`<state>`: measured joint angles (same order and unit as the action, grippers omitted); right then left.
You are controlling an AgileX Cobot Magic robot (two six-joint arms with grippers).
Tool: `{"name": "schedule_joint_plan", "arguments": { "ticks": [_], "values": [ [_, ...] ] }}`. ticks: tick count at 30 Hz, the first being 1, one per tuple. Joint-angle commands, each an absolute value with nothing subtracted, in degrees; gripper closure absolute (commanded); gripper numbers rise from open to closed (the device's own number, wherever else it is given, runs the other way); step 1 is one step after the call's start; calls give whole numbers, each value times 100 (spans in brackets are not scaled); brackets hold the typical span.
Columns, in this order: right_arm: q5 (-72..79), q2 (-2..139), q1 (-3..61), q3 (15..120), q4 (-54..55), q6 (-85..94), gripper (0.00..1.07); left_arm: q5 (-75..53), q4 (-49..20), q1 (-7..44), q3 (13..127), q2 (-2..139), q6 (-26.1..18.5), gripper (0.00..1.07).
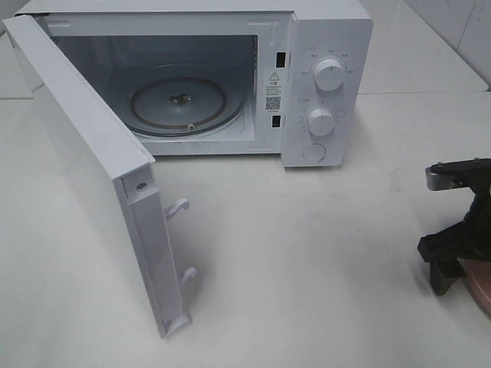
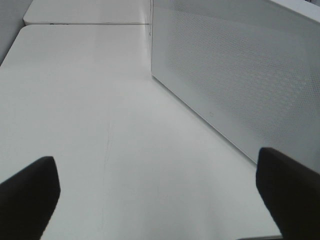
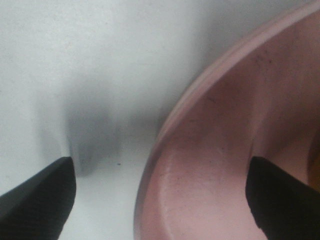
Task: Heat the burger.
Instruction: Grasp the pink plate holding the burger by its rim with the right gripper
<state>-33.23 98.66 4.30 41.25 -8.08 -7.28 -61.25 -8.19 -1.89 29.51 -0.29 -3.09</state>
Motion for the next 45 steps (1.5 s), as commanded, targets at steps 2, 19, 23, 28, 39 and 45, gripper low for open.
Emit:
{"name": "schedule_joint_plan", "arguments": {
  "ticks": [2, 19, 23, 28, 39, 45],
  "values": [
    [-3260, 9947, 401, 4079, -808, -745, 21, -6108, -859, -212, 2951, -63, -286, 7],
    [-3071, 9947, 401, 3799, -688, -785, 52, -6108, -859, -212, 2951, -63, -286, 7],
    [-3031, 9947, 401, 3787, -773, -934, 70, -6108, -859, -212, 2951, -63, -286, 7],
    [-3019, 9947, 401, 3787, -808, -1020, 99, -6108, -859, -212, 2951, -63, -286, 7],
    [-3203, 9912, 418, 3787, -825, -1197, 107, -6108, -859, -212, 2951, -63, -286, 7],
    [-3300, 9706, 458, 3787, -1123, -1558, 107, -6108, -859, -212, 2951, -63, -286, 7]
  ]
}}
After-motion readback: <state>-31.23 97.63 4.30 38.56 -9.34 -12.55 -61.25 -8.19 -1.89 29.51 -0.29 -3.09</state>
